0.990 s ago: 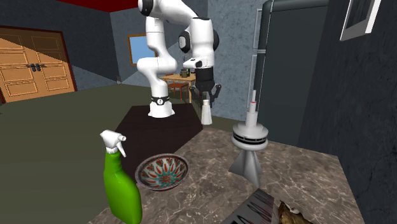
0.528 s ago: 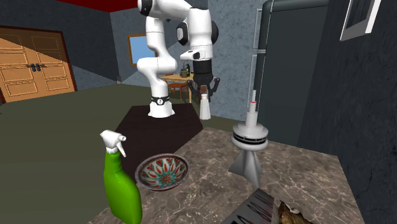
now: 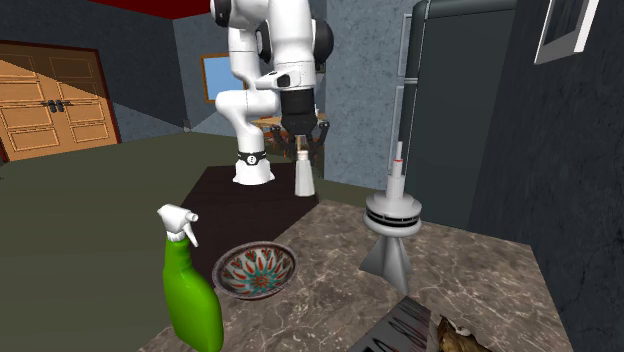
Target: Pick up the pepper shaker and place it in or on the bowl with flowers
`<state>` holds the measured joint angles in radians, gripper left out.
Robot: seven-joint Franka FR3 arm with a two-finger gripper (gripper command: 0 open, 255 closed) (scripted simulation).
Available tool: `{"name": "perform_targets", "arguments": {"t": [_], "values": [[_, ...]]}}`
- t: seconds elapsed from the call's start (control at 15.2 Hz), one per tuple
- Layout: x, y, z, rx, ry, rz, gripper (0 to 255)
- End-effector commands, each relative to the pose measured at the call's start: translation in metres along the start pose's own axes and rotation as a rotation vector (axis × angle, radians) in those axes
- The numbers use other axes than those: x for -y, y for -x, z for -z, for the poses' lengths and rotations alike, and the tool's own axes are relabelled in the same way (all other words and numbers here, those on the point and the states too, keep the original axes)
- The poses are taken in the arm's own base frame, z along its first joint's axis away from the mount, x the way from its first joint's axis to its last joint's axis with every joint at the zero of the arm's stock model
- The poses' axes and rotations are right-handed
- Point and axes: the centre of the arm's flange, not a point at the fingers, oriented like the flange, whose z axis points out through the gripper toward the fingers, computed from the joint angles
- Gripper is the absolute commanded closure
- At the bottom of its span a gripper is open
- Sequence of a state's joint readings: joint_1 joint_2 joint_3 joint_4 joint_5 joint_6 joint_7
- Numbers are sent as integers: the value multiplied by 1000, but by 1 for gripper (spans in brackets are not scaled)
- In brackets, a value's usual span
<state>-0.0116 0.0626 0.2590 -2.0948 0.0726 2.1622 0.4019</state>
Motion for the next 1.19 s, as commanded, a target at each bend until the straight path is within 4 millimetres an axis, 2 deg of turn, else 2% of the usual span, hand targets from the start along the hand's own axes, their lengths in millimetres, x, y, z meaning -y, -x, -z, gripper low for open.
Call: {"name": "perform_targets", "arguments": {"t": [0.0,0.73,0.79,1.12], "values": [[-12,-26,4,0,1,0,255],[-77,-153,30,0,1,0,255],[-87,-173,34,0,1,0,255],[-89,-173,7,0,1,0,255]]}}
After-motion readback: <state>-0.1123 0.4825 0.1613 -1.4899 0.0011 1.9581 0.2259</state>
